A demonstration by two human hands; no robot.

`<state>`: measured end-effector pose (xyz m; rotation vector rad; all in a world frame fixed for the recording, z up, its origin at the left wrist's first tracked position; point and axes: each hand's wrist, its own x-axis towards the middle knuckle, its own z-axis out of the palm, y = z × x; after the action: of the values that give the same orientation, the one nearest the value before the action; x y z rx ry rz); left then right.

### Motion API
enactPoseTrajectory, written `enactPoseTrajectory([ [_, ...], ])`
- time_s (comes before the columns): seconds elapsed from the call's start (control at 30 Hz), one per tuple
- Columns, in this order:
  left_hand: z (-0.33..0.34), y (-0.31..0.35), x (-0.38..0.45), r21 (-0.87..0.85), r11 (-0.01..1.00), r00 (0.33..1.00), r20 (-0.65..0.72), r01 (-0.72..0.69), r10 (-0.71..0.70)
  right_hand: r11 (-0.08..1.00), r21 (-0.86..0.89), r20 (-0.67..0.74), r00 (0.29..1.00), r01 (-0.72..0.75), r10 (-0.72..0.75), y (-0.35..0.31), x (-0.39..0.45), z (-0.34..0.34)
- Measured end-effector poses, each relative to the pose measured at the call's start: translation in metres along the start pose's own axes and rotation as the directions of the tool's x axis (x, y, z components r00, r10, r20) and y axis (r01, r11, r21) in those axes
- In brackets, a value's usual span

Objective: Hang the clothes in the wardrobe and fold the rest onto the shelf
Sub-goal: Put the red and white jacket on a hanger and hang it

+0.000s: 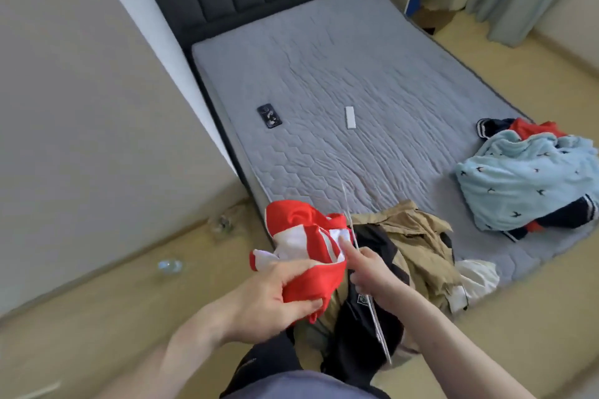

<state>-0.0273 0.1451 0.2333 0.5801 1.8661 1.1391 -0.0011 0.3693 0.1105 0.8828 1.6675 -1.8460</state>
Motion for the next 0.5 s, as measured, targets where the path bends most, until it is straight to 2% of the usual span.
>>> enactPoseTrajectory([
  [0.07, 0.041, -0.004, -0.021, 0.039, 0.999, 1.000, -0.011, -0.003, 0.004, 1.000, -0.007, 0.042, 0.999, 0.004, -0.004, 0.010, -0.008, 0.016],
  [0.2, 0.100, -0.026, -0.060, 0.180, 0.980, 0.994, -0.082, 0.082, -0.068, 0.977, -0.202, 0.044, 0.997, 0.074, -0.066, 0.039, -0.035, 0.039],
  [0.23, 0.108, -0.034, -0.071, 0.163, 0.977, 0.989, -0.077, 0.136, -0.124, 0.969, -0.232, 0.045, 0.996, 0.083, -0.074, 0.044, -0.045, 0.044],
  [0.3, 0.116, -0.055, -0.095, 0.105, 0.960, 0.966, -0.059, 0.258, -0.253, 0.979, -0.169, 0.106, 0.990, 0.110, -0.093, 0.054, -0.061, 0.052],
  [0.37, 0.119, -0.076, -0.116, -0.047, 0.942, 0.932, -0.139, 0.332, -0.335, 0.986, -0.084, 0.192, 0.973, 0.145, -0.127, 0.058, -0.077, 0.060],
  [0.4, 0.119, -0.086, -0.125, -0.168, 0.929, 0.896, -0.256, 0.329, -0.363, 0.984, -0.074, 0.224, 0.964, 0.165, -0.144, 0.058, -0.084, 0.065],
  [0.43, 0.118, -0.097, -0.134, -0.288, 0.904, 0.817, -0.401, 0.317, -0.414, 0.981, -0.063, 0.266, 0.950, 0.186, -0.163, 0.057, -0.091, 0.070],
  [0.5, 0.115, -0.110, -0.150, -0.440, 0.837, 0.573, -0.612, 0.325, -0.544, 0.973, -0.054, 0.353, 0.916, 0.225, -0.192, 0.051, -0.106, 0.081],
])
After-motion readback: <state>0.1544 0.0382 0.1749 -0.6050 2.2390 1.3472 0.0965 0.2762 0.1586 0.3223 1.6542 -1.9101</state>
